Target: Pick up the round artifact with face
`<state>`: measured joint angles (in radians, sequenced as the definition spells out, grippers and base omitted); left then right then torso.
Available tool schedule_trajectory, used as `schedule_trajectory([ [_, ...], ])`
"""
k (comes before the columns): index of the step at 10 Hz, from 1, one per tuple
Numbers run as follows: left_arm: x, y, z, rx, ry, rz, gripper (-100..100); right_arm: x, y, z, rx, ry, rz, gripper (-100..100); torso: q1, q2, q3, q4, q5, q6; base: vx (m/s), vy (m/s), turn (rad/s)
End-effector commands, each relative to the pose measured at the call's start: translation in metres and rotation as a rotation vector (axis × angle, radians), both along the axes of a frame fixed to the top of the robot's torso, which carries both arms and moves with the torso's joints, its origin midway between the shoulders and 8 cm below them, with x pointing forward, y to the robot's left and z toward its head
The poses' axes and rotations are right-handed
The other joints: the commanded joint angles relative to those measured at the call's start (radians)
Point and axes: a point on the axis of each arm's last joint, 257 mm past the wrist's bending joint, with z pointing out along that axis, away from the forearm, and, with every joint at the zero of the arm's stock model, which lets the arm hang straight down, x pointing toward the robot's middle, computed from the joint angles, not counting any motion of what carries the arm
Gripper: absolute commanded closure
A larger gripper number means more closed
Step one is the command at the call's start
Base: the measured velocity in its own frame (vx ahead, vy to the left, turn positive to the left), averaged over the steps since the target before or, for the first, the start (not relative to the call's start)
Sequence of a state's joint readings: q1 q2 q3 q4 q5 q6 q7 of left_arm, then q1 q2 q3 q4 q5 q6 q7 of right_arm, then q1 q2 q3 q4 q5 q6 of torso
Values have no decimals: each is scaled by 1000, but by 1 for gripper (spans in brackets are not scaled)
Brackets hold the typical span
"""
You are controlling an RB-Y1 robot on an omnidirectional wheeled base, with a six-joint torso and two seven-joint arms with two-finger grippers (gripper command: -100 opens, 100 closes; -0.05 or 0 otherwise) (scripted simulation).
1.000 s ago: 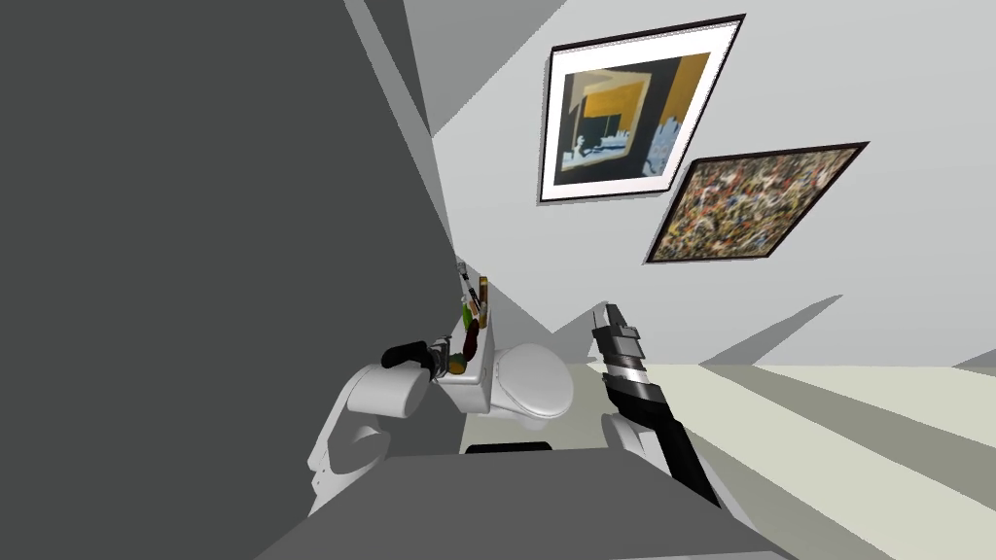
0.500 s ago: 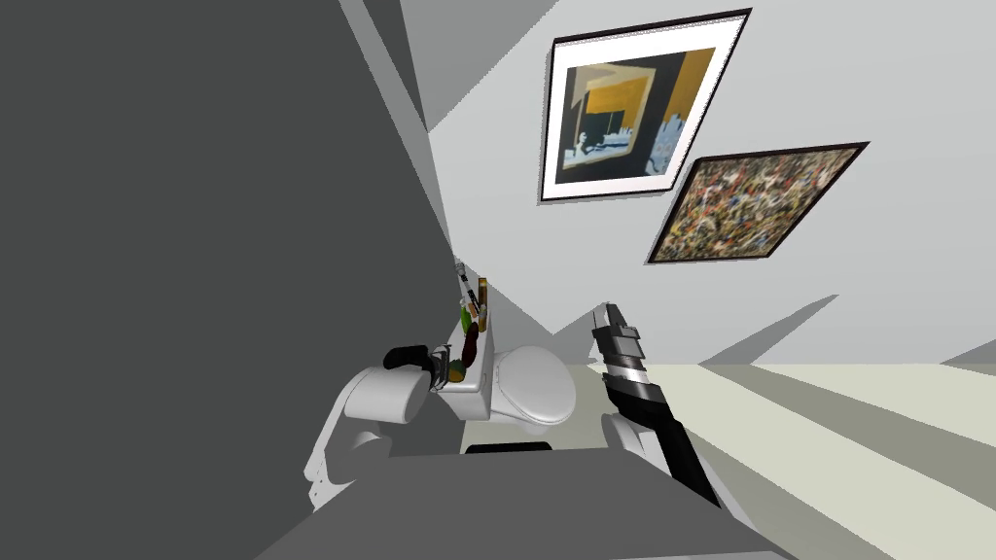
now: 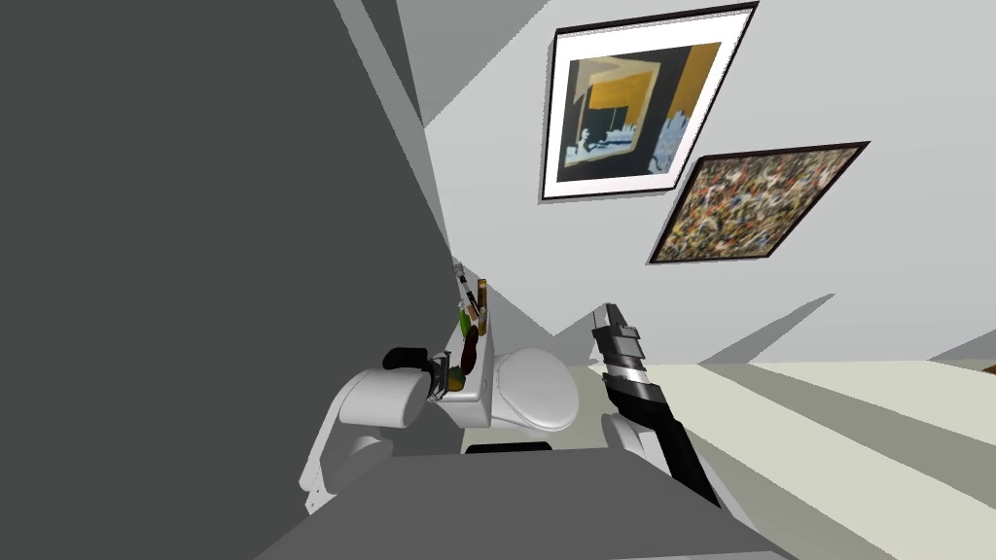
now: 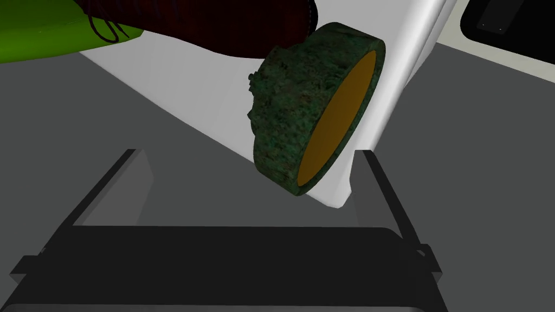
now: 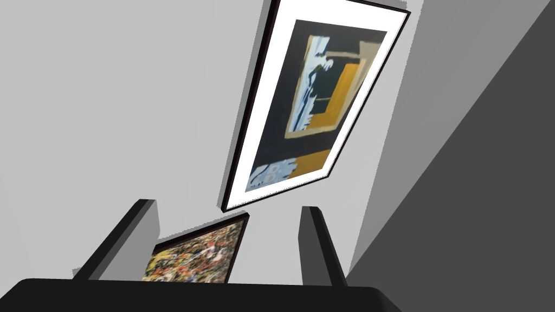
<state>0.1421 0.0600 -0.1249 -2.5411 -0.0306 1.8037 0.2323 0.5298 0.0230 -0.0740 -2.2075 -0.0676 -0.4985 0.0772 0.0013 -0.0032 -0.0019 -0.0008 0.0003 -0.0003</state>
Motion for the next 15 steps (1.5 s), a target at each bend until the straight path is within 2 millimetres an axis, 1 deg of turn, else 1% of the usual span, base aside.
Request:
schedule_trajectory([
  [1,-7,-3,-2,-5,24,5,-100,0,0,0,0,0,0,0,0,0,0,0,0,0,46,23,-16],
  [3,-24,-11,-4,-36,69,25,-100,0,0,0,0,0,0,0,0,0,0,0,0,0,71,28,-41],
  [4,-27,-11,-5,-35,80,25,-100,0,0,0,0,0,0,0,0,-2,-1,0,0,0,63,21,-15],
  [7,-52,-20,-11,-77,154,51,-100,0,0,0,0,0,0,0,-1,0,0,0,0,0,52,14,-24],
  [8,-57,-21,-14,-83,174,56,-100,0,0,0,0,0,0,0,0,0,0,0,0,0,21,20,-41],
  [9,-53,-21,-12,-78,160,52,-100,0,0,0,0,0,0,0,0,1,1,0,0,0,3,6,-16],
  [10,-54,-21,-13,-79,164,53,0,0,0,0,0,0,0,0,-1,3,1,0,0,0,0,0,0],
  [11,-48,-22,-19,-78,164,50,-100,0,0,0,0,0,0,0,-1,3,2,1,0,0,-7,-1,19],
  [15,-35,-23,-33,-78,163,45,-100,0,0,0,0,0,0,0,-1,4,2,1,0,0,-13,0,12],
])
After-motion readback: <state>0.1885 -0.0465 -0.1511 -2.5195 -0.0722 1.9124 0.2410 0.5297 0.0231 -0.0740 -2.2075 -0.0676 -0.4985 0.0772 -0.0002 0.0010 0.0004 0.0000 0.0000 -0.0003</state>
